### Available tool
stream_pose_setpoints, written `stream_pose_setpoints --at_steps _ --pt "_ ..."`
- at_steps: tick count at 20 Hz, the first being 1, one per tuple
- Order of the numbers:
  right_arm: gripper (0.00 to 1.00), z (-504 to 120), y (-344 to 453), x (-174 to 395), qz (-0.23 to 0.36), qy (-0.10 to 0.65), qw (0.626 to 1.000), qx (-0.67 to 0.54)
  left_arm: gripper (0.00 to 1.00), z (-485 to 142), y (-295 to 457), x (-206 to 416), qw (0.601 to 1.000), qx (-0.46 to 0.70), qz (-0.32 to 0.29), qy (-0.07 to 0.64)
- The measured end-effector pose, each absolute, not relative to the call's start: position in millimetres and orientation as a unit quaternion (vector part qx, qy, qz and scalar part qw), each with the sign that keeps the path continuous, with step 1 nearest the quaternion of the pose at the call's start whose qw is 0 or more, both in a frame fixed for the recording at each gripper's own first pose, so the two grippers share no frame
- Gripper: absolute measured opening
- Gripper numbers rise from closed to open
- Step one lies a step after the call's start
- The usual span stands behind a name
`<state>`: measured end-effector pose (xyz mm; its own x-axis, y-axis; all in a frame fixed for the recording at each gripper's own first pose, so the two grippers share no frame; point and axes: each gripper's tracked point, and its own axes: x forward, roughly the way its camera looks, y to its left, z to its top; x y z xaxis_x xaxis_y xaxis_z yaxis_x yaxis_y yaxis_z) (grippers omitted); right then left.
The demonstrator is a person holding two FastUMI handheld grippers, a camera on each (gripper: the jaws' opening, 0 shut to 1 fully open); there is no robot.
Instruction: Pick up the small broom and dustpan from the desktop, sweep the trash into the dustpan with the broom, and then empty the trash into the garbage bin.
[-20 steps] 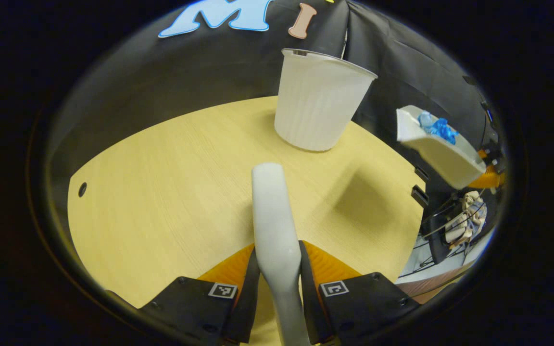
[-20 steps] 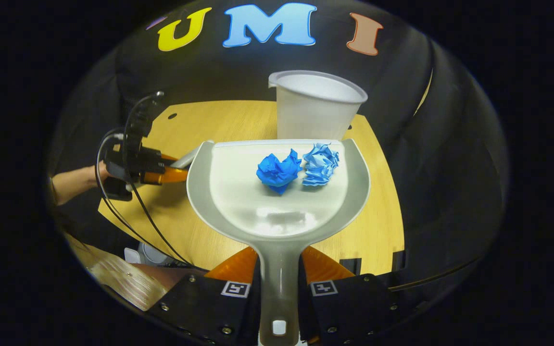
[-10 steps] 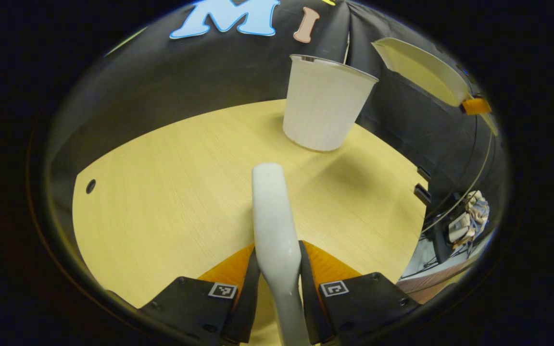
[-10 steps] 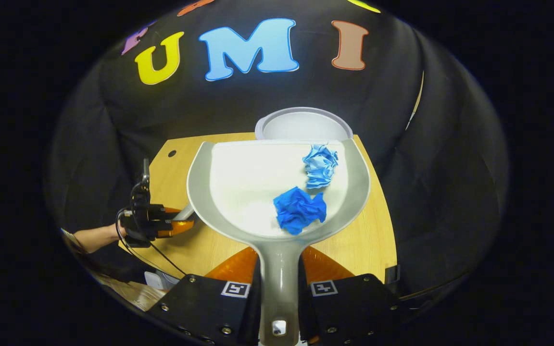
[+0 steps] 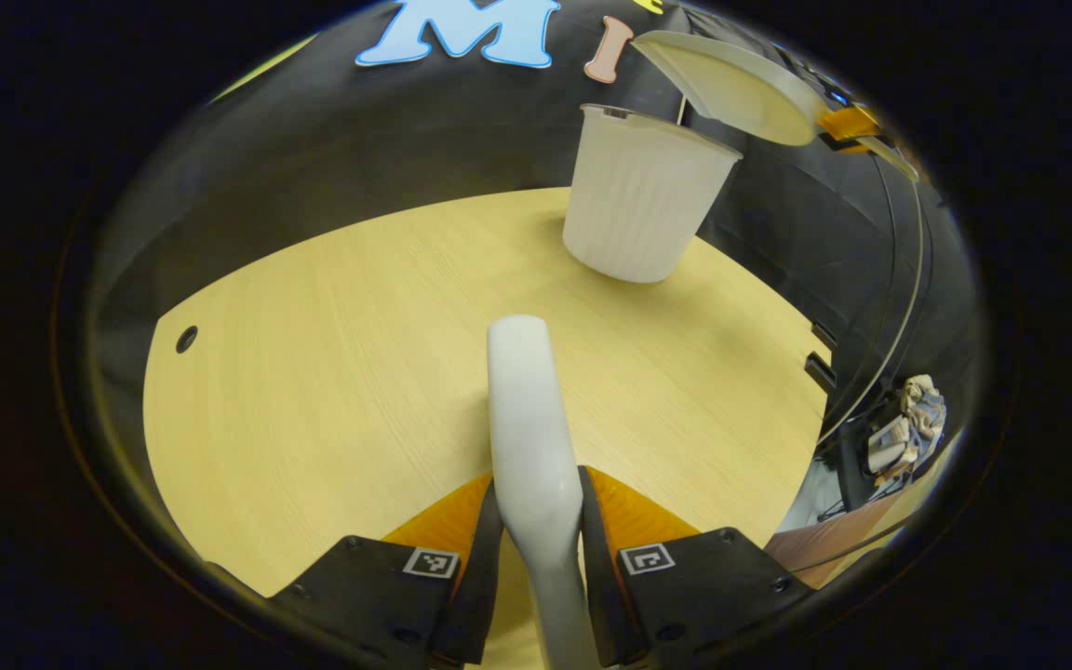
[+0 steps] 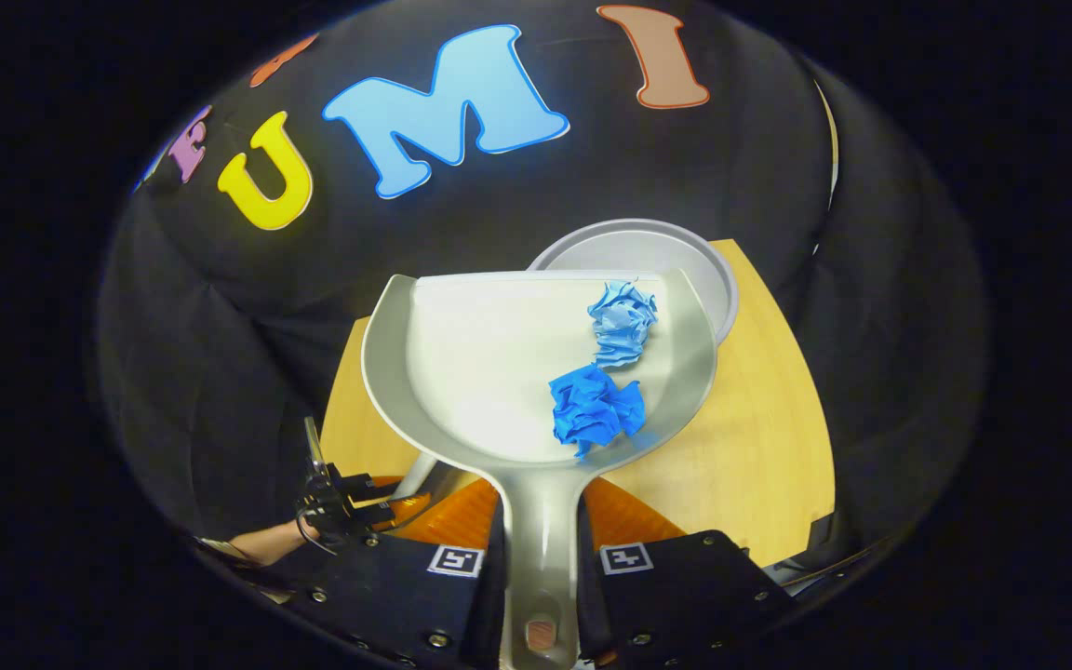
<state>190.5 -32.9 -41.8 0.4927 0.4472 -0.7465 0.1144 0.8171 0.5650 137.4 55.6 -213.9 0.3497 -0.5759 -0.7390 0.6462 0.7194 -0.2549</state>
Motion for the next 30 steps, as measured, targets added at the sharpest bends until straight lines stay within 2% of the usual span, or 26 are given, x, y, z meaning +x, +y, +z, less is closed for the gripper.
stream_pose_setpoints --at_steps 4,8,12,21,24,25,30 --pt "0.31 -40 -27 226 0.114 0.481 0.781 0.382 0.51 -215 61 135 0.823 0.036 -0.360 0.438" --pt "0.31 -33 -25 259 0.122 0.444 0.723 0.515 0.51 -217 65 133 0.824 0.030 -0.347 0.446" --pt "0.31 -30 -37 262 0.129 0.398 0.667 0.616 0.51 -220 65 130 0.826 0.025 -0.337 0.452" --pt "0.30 -38 -42 264 0.137 0.325 0.569 0.743 0.51 -222 60 120 0.827 0.012 -0.324 0.460" --pt "0.31 -36 -37 263 0.146 0.319 0.567 0.745 0.49 -221 62 118 0.829 0.011 -0.318 0.460" --pt "0.31 -35 -37 263 0.148 0.318 0.568 0.744 0.51 -221 63 117 0.830 0.010 -0.315 0.460" --pt "0.30 -34 -30 245 0.176 0.318 0.599 0.713 0.49 -222 70 112 0.838 0.006 -0.293 0.460"
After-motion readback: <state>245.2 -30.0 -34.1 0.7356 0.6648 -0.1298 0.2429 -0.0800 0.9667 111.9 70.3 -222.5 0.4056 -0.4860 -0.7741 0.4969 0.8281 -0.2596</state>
